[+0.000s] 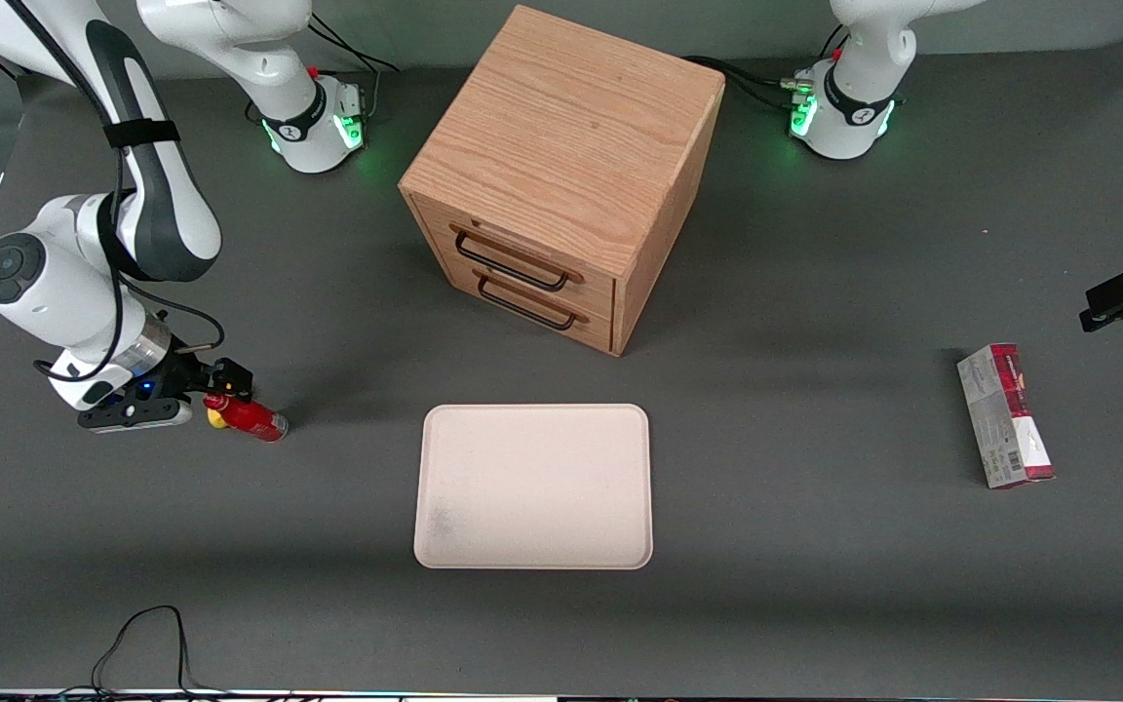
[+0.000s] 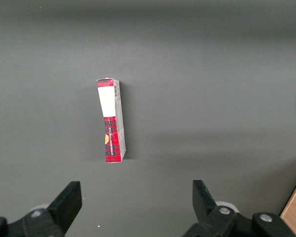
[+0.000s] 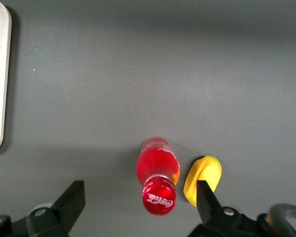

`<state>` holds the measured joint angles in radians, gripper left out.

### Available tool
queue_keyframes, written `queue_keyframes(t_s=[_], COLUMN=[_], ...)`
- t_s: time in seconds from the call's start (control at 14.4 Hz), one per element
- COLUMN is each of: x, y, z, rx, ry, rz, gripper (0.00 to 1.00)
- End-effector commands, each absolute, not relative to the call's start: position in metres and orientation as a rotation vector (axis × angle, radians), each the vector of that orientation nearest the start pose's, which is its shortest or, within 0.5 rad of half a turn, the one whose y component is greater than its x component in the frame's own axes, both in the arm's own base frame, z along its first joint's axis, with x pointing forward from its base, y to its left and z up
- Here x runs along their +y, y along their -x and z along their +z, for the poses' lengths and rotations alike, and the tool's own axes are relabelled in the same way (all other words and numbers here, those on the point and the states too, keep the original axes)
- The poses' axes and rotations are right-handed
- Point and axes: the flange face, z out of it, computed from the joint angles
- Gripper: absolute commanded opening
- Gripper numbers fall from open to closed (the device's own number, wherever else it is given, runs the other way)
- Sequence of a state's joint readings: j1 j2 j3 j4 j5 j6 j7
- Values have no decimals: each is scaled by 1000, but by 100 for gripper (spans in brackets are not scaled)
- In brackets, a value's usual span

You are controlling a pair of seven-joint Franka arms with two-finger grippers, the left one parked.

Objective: Place coke bottle on tray
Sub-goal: 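Move the open right gripper down over the red Coca-Cola bottle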

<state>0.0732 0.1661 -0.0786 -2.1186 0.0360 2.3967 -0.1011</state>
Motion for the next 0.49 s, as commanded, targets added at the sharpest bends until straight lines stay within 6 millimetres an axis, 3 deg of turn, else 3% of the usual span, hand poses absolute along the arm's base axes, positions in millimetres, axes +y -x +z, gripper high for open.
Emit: queue_keyframes(t_s=[0.0,0.42], x=[-4,-9], y=[-577,-578], z=[340,321], rx=[-142,-257], ry=[3118,3119], rz=[-186,-146], gripper=[100,100])
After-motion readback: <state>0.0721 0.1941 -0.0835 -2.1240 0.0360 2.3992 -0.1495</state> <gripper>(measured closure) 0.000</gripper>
